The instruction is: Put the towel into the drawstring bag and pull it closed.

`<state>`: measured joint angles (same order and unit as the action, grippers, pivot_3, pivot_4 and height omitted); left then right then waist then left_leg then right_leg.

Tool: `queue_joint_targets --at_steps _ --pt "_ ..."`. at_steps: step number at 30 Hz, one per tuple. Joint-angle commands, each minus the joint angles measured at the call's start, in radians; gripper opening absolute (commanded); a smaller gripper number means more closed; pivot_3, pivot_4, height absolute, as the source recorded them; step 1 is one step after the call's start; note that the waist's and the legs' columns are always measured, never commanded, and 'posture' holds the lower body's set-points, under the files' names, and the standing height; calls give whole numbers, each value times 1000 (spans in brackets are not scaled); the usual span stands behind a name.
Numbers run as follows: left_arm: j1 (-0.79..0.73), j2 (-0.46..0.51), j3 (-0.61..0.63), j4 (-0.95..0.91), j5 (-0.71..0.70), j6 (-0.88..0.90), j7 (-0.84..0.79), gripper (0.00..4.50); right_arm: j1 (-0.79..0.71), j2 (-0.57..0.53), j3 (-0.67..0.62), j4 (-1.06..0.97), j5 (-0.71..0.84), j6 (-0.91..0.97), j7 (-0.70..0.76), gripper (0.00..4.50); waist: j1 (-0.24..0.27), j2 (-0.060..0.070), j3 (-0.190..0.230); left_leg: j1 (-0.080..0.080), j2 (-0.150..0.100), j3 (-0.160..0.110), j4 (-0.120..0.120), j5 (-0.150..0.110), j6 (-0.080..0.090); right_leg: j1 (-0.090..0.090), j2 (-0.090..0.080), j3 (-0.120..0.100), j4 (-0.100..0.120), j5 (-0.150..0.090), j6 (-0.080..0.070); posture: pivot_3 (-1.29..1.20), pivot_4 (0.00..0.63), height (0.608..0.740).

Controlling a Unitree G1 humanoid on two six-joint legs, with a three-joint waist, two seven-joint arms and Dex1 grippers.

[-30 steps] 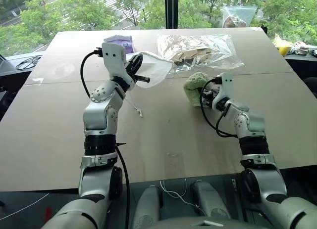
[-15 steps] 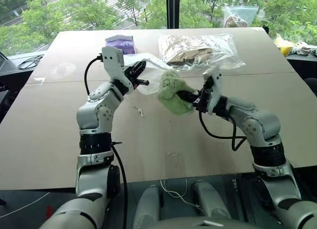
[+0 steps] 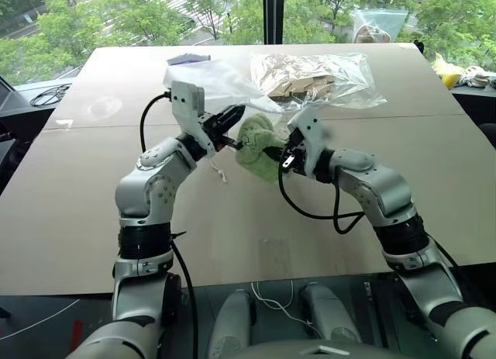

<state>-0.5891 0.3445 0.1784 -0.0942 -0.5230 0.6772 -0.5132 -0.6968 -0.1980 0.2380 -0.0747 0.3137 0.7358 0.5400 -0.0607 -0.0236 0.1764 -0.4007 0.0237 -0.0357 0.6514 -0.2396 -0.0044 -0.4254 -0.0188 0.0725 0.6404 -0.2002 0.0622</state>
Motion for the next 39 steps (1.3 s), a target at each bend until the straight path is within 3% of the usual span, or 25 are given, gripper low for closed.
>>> queue_joint_targets --at_steps 1,7,11,17,21,25,31,39 --pt "2 10 -12 -67 -30 8 -19 0 -51 29 -25 7 -42 -23 -69 105 0 0 0 0 0 0 0 0 0 0 0 0 0 0 0 0 150 740" --pt "6 12 -19 -72 -45 18 -25 0 -95 29 -87 107 -98 -54 -154 105 3 0 0 0 0 0 0 0 0 0 0 0 0 0 0 0 150 740" --pt "3 6 -36 -75 -57 23 -38 0 -73 57 -26 44 -84 -21 -105 105 -1 0 0 -2 0 1 -1 0 0 -2 0 0 0 0 0 0 150 740" --pt "-4 -15 -38 -67 -64 27 -36 0 -97 282 -211 99 -7 0 -310 105 -5 0 0 -3 1 0 -2 0 0 -6 1 0 2 0 -1 0 150 740" --pt "5 -43 -47 -83 -79 41 -23 0 -51 419 -215 82 48 -1 -340 105 1 0 0 -6 0 0 0 0 0 -7 0 0 1 0 -1 0 150 740" --pt "16 -91 -16 -103 -123 73 28 0 -128 619 -542 203 322 -144 -687 105 17 0 0 -9 -1 -2 1 0 0 -8 -2 -1 0 0 -1 0 150 740" --pt "3 -119 -30 -103 -143 80 49 0 -165 637 -579 256 627 -201 -846 105 0 1 1 -14 -1 0 1 0 0 -14 -1 0 2 1 -1 0 150 740" --pt "-53 -214 -80 -37 -119 32 86 0 -143 565 -414 262 680 -219 -881 105 -8 1 1 -14 0 0 1 0 0 -14 0 -1 2 1 -1 0 150 740"
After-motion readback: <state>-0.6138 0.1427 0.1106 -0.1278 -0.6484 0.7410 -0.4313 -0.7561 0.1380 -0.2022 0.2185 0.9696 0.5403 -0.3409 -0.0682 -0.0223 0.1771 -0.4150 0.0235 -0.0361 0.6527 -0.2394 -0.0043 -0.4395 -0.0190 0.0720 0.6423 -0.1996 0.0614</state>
